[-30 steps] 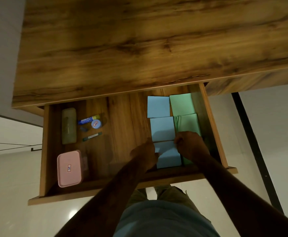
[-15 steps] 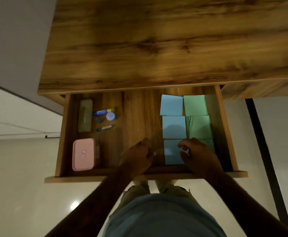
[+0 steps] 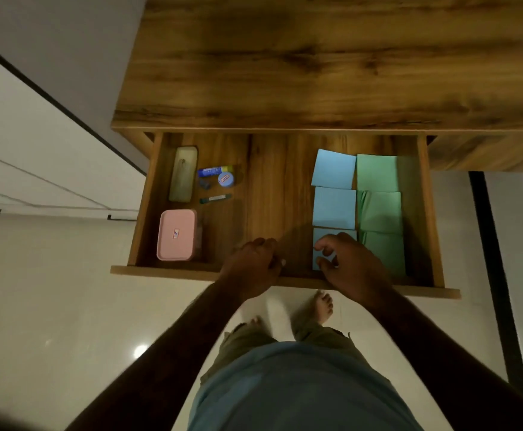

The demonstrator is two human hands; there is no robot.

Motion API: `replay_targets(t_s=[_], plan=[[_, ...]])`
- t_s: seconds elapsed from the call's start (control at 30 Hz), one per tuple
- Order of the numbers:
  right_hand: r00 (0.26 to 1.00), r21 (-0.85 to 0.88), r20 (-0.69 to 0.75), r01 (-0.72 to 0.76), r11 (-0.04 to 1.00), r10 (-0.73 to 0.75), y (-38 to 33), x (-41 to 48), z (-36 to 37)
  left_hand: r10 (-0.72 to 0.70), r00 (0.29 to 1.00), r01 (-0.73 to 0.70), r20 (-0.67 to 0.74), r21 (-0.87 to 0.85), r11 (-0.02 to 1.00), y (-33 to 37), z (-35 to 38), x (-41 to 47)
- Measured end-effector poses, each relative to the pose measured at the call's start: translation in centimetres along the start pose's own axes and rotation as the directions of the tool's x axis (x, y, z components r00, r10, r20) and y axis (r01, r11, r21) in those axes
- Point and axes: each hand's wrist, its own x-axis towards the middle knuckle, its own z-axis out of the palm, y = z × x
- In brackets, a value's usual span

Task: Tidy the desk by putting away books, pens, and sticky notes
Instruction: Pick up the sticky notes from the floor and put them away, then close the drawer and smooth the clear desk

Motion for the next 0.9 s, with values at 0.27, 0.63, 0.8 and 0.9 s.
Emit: replay_targets(t_s=[0.27, 0.63, 0.8, 0.9], plan=[[0.990, -0.053, -0.135, -0.055, 0.997, 0.047, -2.7, -3.0, 1.4, 0.133, 0.991, -0.135, 0.028, 0.076, 0.988, -1.1, -0.3, -1.8], [0.962, -0.245, -0.271, -0.095, 0.965, 0.026, -6.4, -6.6, 3.1, 0.216, 0.973, -0.230, 0.079, 0.279, 0.932, -3.0, -1.1, -6.6], [0.963, -0.295, -0.270, -0.097, 0.951, 0.015, -7.2, -7.4, 3.5, 0.153, 0.984, -0.176, 0.091, 0.398, 0.900, -2.1, -1.1, -7.1], [0.962, -0.303, -0.271, -0.116, 0.946, 0.031, -7.3, -7.4, 3.5, 0.130, 0.987, -0.158, 0.094, 0.436, 0.886, -1.7, -1.2, -7.1]])
